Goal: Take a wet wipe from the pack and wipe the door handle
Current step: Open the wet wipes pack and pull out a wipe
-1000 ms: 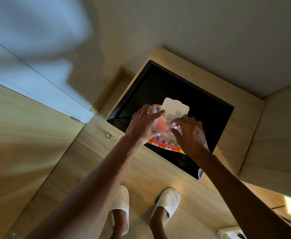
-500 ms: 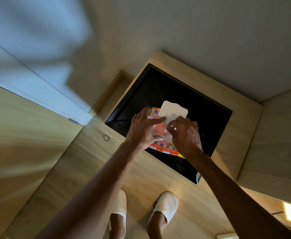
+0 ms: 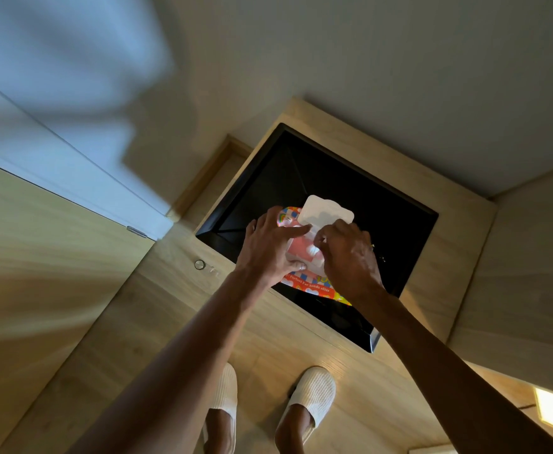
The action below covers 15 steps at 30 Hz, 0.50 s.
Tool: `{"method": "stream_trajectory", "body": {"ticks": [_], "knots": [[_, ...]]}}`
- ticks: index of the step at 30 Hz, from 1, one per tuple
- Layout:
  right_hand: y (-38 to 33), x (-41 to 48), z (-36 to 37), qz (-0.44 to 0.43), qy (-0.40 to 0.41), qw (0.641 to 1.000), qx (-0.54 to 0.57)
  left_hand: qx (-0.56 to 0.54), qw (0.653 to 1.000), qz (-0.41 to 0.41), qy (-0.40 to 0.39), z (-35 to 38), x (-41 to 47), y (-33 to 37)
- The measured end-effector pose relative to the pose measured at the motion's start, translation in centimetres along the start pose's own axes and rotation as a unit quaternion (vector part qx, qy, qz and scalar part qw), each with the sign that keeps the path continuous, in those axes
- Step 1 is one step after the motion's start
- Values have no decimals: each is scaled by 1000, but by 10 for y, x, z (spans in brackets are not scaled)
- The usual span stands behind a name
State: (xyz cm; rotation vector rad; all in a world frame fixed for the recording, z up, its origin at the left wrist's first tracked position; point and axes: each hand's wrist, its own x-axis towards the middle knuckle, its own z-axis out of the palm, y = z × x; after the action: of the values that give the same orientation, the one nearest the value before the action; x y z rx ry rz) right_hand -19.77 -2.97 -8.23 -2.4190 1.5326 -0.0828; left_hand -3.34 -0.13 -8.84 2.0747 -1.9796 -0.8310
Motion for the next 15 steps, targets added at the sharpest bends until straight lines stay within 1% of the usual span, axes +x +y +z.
{"method": "stream_trajectory", "body": {"ticks": [3, 6, 8, 15], "knots": [[13, 3, -3, 60, 20, 996, 56, -3, 1000, 3, -1, 0, 0, 1], [13, -4, -4, 46, -7, 995, 83, -4, 1000, 4, -1, 0, 1, 2], [9, -8, -3, 41, -13, 996, 72, -8, 1000, 9, 1, 0, 1, 1], [-2, 1, 3, 44, 8, 999, 20, -15, 1000, 7, 7, 2, 0, 3]]}}
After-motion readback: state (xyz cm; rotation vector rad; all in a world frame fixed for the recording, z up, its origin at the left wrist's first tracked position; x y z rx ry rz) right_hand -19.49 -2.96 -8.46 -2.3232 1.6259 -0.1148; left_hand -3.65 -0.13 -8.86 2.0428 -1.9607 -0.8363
